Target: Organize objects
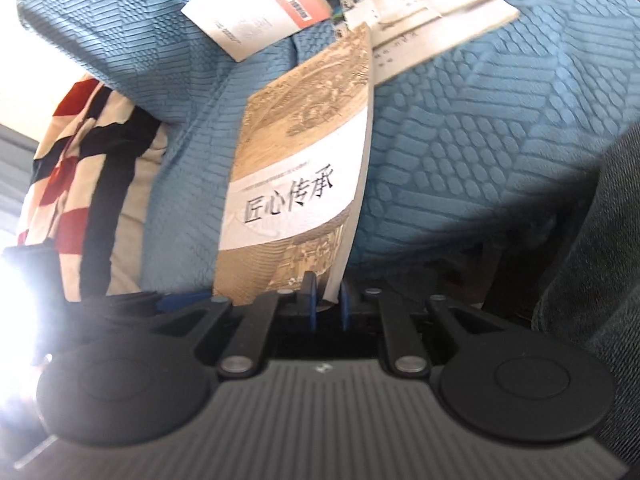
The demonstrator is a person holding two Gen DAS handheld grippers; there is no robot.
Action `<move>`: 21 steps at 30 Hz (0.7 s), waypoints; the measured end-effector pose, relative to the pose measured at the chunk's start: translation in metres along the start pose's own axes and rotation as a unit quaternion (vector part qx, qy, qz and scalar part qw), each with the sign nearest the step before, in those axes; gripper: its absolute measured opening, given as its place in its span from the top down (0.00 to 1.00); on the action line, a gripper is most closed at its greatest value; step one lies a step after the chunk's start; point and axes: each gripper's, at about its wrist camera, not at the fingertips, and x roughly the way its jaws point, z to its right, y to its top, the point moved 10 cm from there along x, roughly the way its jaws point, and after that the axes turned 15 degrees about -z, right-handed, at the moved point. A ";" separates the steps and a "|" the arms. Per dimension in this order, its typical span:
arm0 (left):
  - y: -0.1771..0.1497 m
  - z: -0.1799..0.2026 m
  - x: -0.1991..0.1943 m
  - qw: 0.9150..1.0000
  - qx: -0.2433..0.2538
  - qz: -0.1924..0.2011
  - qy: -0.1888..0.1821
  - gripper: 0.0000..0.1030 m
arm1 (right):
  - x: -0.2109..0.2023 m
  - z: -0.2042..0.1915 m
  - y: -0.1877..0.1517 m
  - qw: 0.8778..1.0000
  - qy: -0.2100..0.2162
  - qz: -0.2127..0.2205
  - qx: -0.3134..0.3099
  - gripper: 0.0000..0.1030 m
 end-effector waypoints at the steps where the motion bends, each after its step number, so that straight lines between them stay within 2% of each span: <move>1: 0.000 -0.005 -0.002 1.000 -0.021 0.004 -0.013 0.33 | -0.001 0.001 0.000 1.000 -0.001 0.002 0.001 0.82; 4: 0.000 -0.021 -0.005 0.997 -0.065 0.011 -0.044 0.33 | -0.007 -0.001 0.004 1.000 -0.008 0.013 -0.003 0.81; 8: -0.001 -0.043 0.000 0.993 -0.108 0.008 -0.041 0.34 | -0.014 0.004 0.011 0.998 -0.043 0.032 -0.014 0.81; 10: 0.000 -0.045 0.002 0.992 -0.118 0.005 -0.054 0.34 | -0.017 0.009 0.016 0.997 -0.058 0.039 -0.018 0.81; 12: 0.001 -0.044 0.005 0.991 -0.118 0.004 -0.056 0.35 | -0.021 0.012 0.022 0.997 -0.061 0.053 -0.019 0.78; 14: 0.002 -0.042 0.007 0.992 -0.112 0.002 -0.048 0.36 | -0.023 0.014 0.029 0.995 -0.069 0.065 -0.025 0.70; 18: 0.005 -0.037 0.014 0.994 -0.105 -0.005 -0.039 0.40 | -0.016 0.016 0.044 0.993 -0.083 0.078 -0.044 0.70; 20: 0.005 -0.033 0.016 0.993 -0.104 -0.004 -0.049 0.42 | -0.011 0.012 0.051 0.990 -0.091 0.084 -0.067 0.70; 21: 0.005 -0.031 0.017 0.993 -0.103 -0.004 -0.055 0.46 | -0.008 0.011 0.054 0.988 -0.099 0.085 -0.077 0.71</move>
